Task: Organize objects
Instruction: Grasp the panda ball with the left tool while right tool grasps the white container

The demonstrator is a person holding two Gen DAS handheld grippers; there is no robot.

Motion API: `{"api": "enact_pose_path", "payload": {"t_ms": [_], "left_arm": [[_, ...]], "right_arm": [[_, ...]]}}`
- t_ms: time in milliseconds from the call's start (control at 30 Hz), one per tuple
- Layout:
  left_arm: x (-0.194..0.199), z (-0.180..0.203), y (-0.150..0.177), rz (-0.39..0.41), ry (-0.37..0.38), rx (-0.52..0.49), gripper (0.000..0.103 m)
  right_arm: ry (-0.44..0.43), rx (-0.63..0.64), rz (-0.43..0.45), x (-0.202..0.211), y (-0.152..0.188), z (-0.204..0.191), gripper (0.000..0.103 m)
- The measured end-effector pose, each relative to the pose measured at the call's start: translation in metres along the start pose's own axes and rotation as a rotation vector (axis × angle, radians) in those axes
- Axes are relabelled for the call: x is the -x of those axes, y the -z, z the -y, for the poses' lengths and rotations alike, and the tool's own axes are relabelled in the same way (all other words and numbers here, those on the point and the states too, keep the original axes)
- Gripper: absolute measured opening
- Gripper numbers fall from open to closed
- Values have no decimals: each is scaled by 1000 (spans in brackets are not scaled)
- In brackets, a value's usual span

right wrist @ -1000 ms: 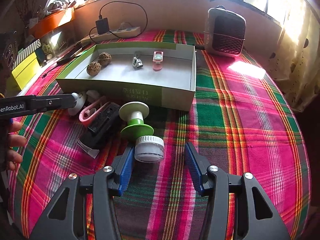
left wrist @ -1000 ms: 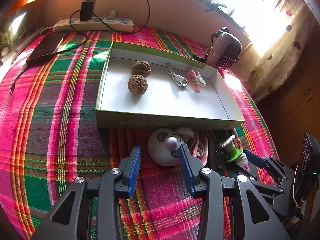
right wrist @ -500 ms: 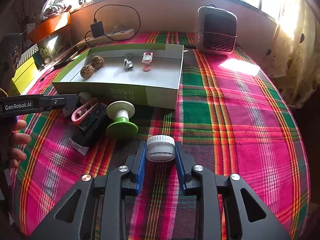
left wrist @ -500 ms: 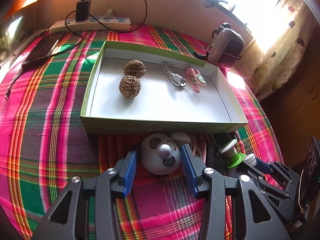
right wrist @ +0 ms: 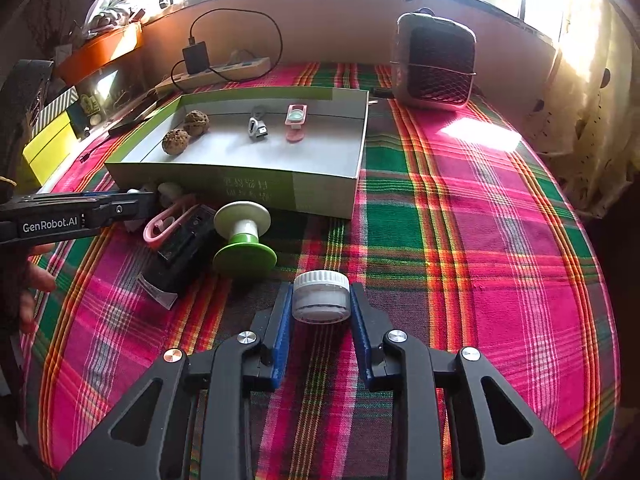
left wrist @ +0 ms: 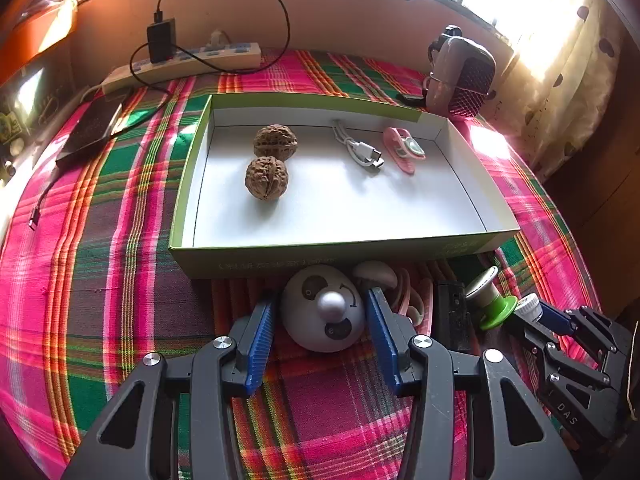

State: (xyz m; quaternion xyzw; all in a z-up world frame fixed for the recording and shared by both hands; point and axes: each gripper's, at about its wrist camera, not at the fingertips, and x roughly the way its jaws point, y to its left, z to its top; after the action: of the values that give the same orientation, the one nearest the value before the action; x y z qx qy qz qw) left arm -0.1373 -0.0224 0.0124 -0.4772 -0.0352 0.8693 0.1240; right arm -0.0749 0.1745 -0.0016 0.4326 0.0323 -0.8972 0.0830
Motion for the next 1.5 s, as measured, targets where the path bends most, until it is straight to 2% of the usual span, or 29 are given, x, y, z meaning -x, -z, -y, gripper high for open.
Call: {"api": "enact_pose_path", "payload": {"t_ms": [133, 367, 1500], "left_arm": [[-1, -4, -1, -8, 5, 42, 45], [1, -6, 3, 5, 17, 54, 42], [14, -9, 7, 42, 7, 55, 42]], "right_arm": [[1, 1, 0, -1, 0, 0, 29], [3, 4, 0, -1, 0, 0, 29], [-2, -2, 11, 4, -2, 2, 28]]}}
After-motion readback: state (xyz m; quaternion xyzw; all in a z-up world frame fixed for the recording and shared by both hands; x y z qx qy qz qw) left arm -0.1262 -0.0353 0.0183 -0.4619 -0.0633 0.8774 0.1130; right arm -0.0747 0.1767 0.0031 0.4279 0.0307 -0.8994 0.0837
